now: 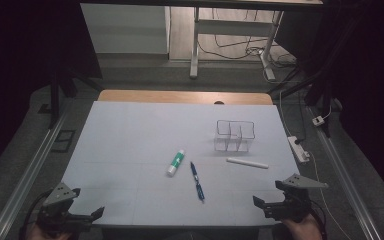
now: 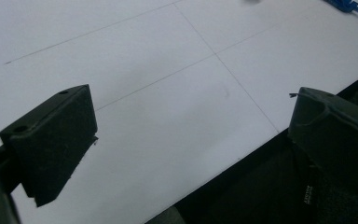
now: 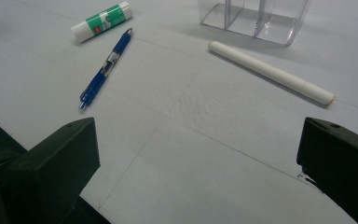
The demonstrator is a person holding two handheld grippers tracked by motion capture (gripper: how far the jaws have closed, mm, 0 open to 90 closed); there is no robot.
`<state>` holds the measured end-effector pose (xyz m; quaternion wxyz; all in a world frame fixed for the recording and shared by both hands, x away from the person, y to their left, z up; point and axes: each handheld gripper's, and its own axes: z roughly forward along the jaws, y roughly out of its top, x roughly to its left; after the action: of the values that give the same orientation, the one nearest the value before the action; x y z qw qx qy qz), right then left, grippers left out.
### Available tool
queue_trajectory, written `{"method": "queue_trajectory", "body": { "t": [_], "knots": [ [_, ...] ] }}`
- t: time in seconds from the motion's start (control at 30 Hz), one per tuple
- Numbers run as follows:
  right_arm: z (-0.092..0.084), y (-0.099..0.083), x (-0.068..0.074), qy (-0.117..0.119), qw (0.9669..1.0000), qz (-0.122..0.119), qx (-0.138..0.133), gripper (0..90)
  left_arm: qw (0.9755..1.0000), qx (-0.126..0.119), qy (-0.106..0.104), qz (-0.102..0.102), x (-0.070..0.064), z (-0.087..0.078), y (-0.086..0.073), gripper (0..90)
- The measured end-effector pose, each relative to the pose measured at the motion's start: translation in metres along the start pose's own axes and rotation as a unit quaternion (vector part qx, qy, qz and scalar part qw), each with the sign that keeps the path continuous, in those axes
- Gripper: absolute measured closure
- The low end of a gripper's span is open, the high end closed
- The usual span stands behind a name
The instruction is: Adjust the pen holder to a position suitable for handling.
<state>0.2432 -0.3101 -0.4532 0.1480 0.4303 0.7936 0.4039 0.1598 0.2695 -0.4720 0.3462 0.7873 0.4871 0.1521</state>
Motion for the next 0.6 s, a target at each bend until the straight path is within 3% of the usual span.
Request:
{"method": "queue_trajectory", "body": {
  "t": [0.1, 0.6],
  "knots": [
    [0.0016, 0.0006, 0.0024, 0.001, 0.9999, -0.012, 0.006, 0.0, 0.9999, -0.009, 0.003, 0.011, -0.0022, -0.0019, -0.0013, 2.8],
    [0.0053, 0.0018, 0.0044, -0.006, 0.9994, -0.02, 0.026, 0.0, 0.9996, -0.019, -0.021, 0.001, 0.0022, -0.0036, -0.0019, 4.0]
  ]
}}
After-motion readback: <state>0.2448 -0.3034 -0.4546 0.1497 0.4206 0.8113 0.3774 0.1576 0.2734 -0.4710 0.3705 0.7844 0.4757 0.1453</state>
